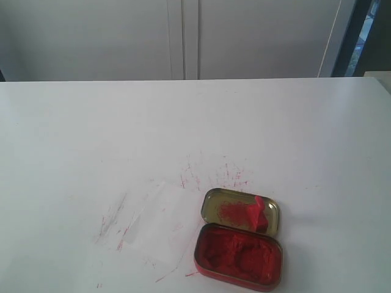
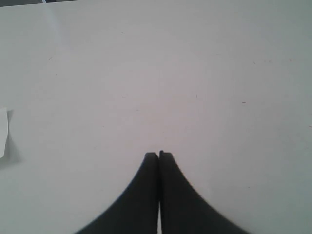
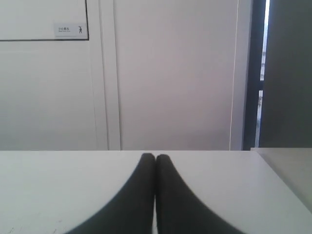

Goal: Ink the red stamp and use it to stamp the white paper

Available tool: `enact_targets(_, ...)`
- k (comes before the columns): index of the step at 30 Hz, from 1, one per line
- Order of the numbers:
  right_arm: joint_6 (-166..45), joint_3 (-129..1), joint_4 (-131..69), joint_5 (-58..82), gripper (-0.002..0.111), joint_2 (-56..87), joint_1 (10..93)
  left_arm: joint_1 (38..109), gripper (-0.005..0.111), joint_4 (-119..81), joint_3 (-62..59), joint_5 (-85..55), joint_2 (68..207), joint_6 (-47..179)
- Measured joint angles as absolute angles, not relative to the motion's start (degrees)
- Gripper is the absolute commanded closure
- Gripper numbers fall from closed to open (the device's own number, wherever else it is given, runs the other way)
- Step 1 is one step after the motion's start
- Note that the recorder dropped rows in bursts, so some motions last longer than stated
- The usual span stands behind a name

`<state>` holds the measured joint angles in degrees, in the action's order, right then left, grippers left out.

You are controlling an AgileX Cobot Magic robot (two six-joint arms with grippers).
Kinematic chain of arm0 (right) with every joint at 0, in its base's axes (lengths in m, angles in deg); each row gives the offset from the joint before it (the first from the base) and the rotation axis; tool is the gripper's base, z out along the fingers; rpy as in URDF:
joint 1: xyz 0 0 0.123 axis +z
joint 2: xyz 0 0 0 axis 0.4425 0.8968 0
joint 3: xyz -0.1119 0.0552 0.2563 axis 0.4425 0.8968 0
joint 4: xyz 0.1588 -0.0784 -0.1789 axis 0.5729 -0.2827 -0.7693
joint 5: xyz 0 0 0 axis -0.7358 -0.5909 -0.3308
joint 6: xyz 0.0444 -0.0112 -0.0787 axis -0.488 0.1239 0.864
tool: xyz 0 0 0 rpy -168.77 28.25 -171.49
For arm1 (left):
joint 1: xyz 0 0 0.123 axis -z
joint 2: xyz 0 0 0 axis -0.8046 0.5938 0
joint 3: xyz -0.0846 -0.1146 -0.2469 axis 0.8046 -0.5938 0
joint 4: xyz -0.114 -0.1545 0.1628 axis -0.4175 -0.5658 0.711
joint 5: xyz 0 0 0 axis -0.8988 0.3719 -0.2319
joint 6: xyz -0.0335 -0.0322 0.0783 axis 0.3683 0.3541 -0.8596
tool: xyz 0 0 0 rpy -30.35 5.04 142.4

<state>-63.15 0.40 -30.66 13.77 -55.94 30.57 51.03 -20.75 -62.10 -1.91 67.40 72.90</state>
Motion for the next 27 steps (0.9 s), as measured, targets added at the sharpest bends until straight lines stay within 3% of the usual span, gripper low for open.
enact_targets(13, -63.15, -11.78, -30.66, -1.22, 0.108, -43.10, 30.57, 51.03, 0.107, -20.75, -62.10, -1.91, 67.40, 72.90)
enact_targets(27, -63.27, -15.44, -30.66, -0.17, 0.108, -31.69, 30.57, 51.03, 0.107, -20.75, -62.10, -1.91, 67.40, 72.90)
